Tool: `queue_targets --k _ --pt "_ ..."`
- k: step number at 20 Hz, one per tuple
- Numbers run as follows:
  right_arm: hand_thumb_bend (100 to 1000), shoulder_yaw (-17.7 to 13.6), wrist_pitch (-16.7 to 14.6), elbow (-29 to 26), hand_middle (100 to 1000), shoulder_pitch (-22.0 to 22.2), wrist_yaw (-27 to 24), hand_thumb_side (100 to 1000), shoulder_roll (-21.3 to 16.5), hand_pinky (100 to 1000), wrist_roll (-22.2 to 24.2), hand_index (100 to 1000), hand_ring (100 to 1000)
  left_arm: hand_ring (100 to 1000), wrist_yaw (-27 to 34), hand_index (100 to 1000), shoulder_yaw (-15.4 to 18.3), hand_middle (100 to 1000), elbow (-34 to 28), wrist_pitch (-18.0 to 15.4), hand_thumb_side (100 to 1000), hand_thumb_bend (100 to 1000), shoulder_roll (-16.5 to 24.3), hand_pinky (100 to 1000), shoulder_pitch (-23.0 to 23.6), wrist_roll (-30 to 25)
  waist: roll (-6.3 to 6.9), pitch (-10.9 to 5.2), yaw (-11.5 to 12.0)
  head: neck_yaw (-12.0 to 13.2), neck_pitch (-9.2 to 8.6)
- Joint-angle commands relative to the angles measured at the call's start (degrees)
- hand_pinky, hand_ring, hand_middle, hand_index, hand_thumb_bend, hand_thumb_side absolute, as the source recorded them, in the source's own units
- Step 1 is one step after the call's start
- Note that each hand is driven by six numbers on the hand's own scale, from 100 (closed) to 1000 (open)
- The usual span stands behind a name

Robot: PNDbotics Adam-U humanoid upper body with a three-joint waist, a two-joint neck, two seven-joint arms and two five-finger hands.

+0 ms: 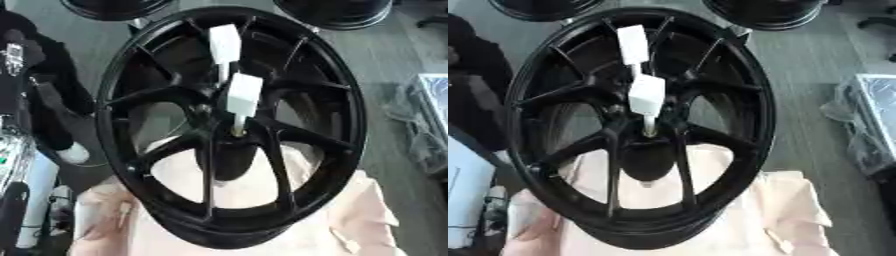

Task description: Pull the pin out of the wheel hub.

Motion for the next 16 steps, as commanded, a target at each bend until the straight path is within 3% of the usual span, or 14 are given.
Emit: queue_targets --k 1,3,4,7,11,16 --pt "100 0.6 3.2 0.6 777 -1.7 3.2 466 0.6 808 1.0 847 803 792 -0.2 712 0.3 672 -0.5 0.0 723 253 1.9 588 -0.2 0.1 0.01 -1.72 -0.2 0.6 0.36" --pt "100 1.3 5.8 0.4 778 -2.3 5.2 492 1.2 805 1.1 850 802 792 -0.2 712 0.3 672 -0.5 0.0 723 253 2.0 588 -0.1 0.1 -0.08 -1.75 -0.3 0.8 0.36" --pt "100 1.6 6.9 0.2 780 -2.4 5.9 569 1.4 801 1.3 855 803 792 -0.2 712 0.3 672 -0.4 0.0 723 253 2.1 588 0.0 0.1 -0.12 -1.75 -0.4 1.0 0.36" --pt "100 2.9 11.0 -1.5 775 -2.5 8.7 688 2.1 795 2.5 854 798 793 -0.3 712 0.3 672 -0.4 0.0 723 252 2.2 588 0.0 0.1 -0.20 -1.77 -0.5 1.6 0.36" --pt "100 3.1 13.8 -5.1 753 -1.8 11.7 738 1.9 787 4.1 839 771 793 -0.2 712 0.3 672 -0.4 0.0 723 253 2.2 588 -0.1 0.1 -0.21 -1.74 -0.4 1.7 0.36" --pt "100 3.5 14.8 -7.5 711 -0.6 13.7 775 1.5 779 6.9 826 745 793 -0.2 712 0.3 672 -0.4 0.0 725 250 2.2 589 -0.2 0.1 -0.22 -1.69 -0.3 1.5 0.36"
